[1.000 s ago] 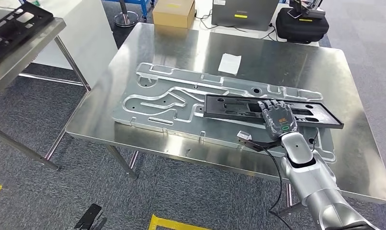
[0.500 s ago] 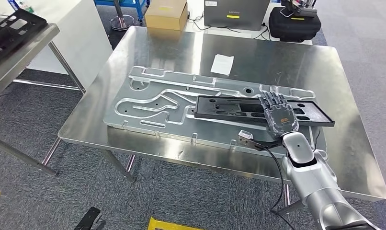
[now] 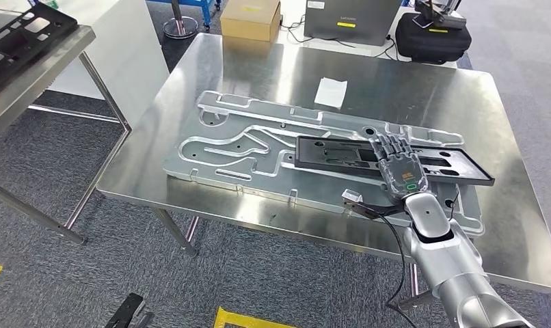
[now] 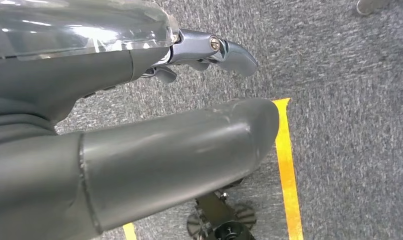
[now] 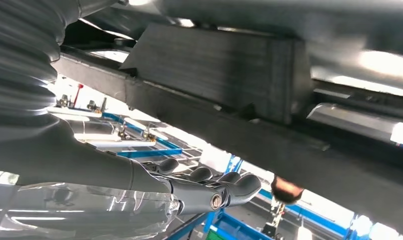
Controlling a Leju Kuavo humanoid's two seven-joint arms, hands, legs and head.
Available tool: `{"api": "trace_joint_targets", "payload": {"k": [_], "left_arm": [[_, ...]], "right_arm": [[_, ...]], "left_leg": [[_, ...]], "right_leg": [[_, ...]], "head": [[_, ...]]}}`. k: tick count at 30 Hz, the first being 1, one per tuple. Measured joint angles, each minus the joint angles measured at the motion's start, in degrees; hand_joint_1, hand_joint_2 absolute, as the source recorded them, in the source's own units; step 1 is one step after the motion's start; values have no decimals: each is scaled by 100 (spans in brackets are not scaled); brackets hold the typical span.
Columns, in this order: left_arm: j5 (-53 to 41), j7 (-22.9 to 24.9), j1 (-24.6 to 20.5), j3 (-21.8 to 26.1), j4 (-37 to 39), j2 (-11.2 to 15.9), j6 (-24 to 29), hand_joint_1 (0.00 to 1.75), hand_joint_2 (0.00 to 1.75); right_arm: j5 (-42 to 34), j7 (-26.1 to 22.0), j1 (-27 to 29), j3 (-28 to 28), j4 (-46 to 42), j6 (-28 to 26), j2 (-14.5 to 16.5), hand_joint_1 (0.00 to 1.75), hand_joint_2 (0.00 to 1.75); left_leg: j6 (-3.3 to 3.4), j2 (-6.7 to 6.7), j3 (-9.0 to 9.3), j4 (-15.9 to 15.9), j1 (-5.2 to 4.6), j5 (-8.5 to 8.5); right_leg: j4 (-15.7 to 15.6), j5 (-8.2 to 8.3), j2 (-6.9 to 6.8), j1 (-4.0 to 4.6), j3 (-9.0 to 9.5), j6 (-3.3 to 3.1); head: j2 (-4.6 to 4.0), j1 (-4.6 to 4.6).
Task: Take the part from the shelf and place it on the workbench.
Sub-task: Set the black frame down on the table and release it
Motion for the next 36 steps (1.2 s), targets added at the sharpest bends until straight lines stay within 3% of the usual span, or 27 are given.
{"api": "trace_joint_targets", "payload": {"k": [2, 5, 7, 10, 11, 12, 15, 16, 17, 20, 21, 22, 24, 25, 26, 27, 28, 30, 32, 33, 35, 36], "left_arm": [[1, -1, -1, 0, 3, -13, -3, 0, 0], [6, 5, 4, 0, 6, -16, 2, 0, 0], [10, 9, 4, 0, 9, -16, 9, 0, 0], [20, 13, 4, 0, 11, -15, 16, 0, 0], [27, 14, 6, 0, 11, -16, 15, 0, 0], [36, 15, 8, 0, 11, -16, 14, 0, 0], [62, 16, -10, 0, 11, -16, 13, 0, 0], [70, 15, -17, 0, 11, -17, 13, 0, 0], [80, 16, -19, 0, 11, -17, 15, 0, 0], [103, 21, -3, -1, 12, -22, 21, 0, 0], [108, 22, -8, -1, 13, -27, 22, 0, 0], [112, 22, -15, -2, 14, -31, 23, 0, 0], [119, 21, -12, -5, 15, -35, 25, 0, 0], [126, 21, -4, -6, 15, -37, 28, 0, 0], [139, 20, 4, -7, 15, -40, 36, 0, 0], [156, 17, 11, -7, 15, -44, 46, 0, 0], [176, 13, 19, -7, 15, -48, 60, 0, 0], [208, -1, 41, -7, 15, -63, 85, 0, 0], [226, -21, 63, -7, 15, -78, 103, 0, 0], [233, -33, 75, -7, 15, -82, 110, 0, 0], [258, -54, 113, -7, 15, -89, 120, 0, 0], [274, -65, 139, -7, 16, -92, 123, 0, 0]], "right_arm": [[0, -1, -18, -10, -2, -7, 0, 0, 175], [1, -13, -19, -13, -5, -22, 5, 0, 175], [3, -25, -21, -13, -14, -29, 15, 0, 175], [8, -36, 8, -13, -21, -40, 23, 0, 175], [8, -37, 26, -13, -25, -52, 23, 0, 175], [7, -37, 40, -13, -37, -68, 24, 0, 175], [2, -44, 62, -14, -105, -103, 26, 0, 44], [-1, -48, 72, -15, -134, -115, 26, 0, 0], [-6, -54, 89, -18, -174, -133, 27, 0, 0], [-28, -86, 205, -23, -343, -181, 50, 0, 0], [-34, -98, 259, -25, -416, -185, 60, 0, 0], [-42, -109, 312, -29, -505, -187, 66, 0, 0], [-59, -113, 416, -37, -727, -191, 81, 0, 0], [-72, -113, 482, -39, -861, -197, 92, 0, 0], [-89, -113, 563, -39, -1007, -210, 108, 0, 0], [-109, -113, 660, -39, -1160, -234, 128, 0, 0], [-129, -111, 767, -39, -1343, -271, 152, 0, 0], [-155, -104, 974, -38, -1766, -362, 208, 0, 0], [-173, -83, 1168, -37, -2229, -440, 256, 0, 0], [-190, -64, 1271, -37, -2444, -465, 270, 0, 0], [-237, -24, 1491, -37, -2814, -490, 286, 0, 0], [-274, -11, 1599, -37, -2990, -493, 299, 0, 0]], "left_leg": [[-44, 1, -25, 8, -5, 23], [-138, -2, -58, 24, -10, 19], [-198, 1, -169, 321, -10, -265], [-275, 9, -486, 1362, 29, -942], [-294, 9, -496, 1535, 40, -1023], [-308, 11, -397, 1493, 51, -1001], [-299, 10, 348, 404, 64, -653], [-272, 4, 507, 121, 56, -582], [-237, -2, 573, -23, 43, -548], [-104, 3, 504, -51, 32, -414], [-52, 12, 461, -66, 38, -342], [-7, 20, 399, -83, 49, -262], [44, 27, 234, -86, 51, -127], [47, 27, 146, -80, 49, -66], [43, 28, 60, -72, 49, -9], [36, 27, -24, -63, 48, 45], [23, 26, -105, -51, 48, 98], [-17, 23, -229, -30, 45, 191], [-78, 22, -285, -27, 34, 280], [-114, 21, -294, -39, 35, 328], [-189, 14, -310, -73, 41, 407], [-222, 11, -347, -33, 46, 336]], "right_leg": [[-381, 119, -4, 41, 172, -54], [-458, 199, -20, 21, 161, -94], [-528, 290, -42, -21, 129, -147], [-528, 398, -64, -19, -5, -173], [-520, 437, -68, -19, -59, -166], [-509, 476, -70, -20, -115, -154], [-445, 578, -68, -22, -262, -88], [-426, 611, -68, -18, -293, -54], [-417, 648, -67, -14, -313, -18], [-449, 740, -55, -24, -343, 87], [-387, 637, -46, -33, -388, 119], [-219, 427, -36, -40, -467, 147], [437, -183, -25, -51, -676, 186], [816, -407, -24, -52, -757, 202], [1100, -510, -24, -52, -780, 211], [1218, -492, -24, -53, -715, 212], [1126, -384, -24, -52, -540, 202], [435, -209, -20, -42, 77, 143], [-288, -257, -14, -9, 603, 69], [-471, -299, -12, 13, 714, 38], [-552, -219, -23, 19, 687, -26], [-577, -154, -34, 8, 640, -72]], "head": [[0, 1], [0, 4], [0, -19], [0, -49], [0, -50], [0, -50], [0, -51], [0, -43], [0, -34], [-1, -19], [-1, -11], [-1, 4], [-1, 32], [0, 39], [-1, 39], [0, 40], [-1, 40], [0, 39], [0, 28], [0, 29], [-1, 36], [-1, 38]]}}
